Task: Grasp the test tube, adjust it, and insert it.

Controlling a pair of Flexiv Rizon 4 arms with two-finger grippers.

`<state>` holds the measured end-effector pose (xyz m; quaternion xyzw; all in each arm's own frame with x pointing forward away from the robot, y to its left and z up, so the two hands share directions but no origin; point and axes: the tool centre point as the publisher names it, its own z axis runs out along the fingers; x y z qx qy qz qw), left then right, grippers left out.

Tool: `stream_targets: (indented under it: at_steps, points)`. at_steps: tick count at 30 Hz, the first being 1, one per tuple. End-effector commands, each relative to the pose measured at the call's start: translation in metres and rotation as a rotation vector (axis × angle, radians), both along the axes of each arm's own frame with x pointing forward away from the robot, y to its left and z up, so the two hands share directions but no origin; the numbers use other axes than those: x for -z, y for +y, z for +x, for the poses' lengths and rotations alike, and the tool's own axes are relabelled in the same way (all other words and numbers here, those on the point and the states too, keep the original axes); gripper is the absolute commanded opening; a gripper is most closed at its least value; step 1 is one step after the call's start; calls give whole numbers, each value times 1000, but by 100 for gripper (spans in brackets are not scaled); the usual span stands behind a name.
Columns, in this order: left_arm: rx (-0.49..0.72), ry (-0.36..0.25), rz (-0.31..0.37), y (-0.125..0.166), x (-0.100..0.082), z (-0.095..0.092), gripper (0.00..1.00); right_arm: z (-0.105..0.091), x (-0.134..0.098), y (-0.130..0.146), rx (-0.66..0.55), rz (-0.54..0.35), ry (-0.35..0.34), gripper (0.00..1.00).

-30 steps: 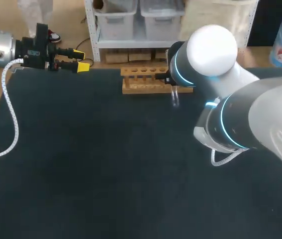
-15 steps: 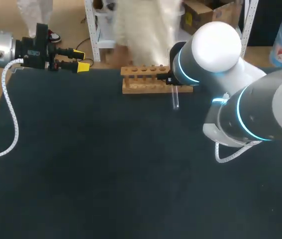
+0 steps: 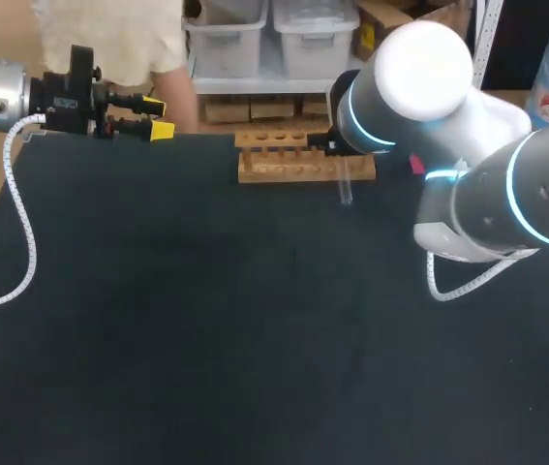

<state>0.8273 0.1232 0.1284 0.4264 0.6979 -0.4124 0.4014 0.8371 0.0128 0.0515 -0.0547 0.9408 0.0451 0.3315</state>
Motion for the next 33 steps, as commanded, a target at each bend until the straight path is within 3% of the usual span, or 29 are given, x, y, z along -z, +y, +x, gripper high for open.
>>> stream_targets:
  at_steps: [1,20,33]
  points:
    - [1,-3,-2,0,1,0,100,2,0,2,-4,-2,19,0]
    - [1,-3,-2,0,1,0,100,3,12,7,-33,13,78,0]
    - [1,-3,-2,0,1,0,100,-5,8,4,-22,15,69,0]
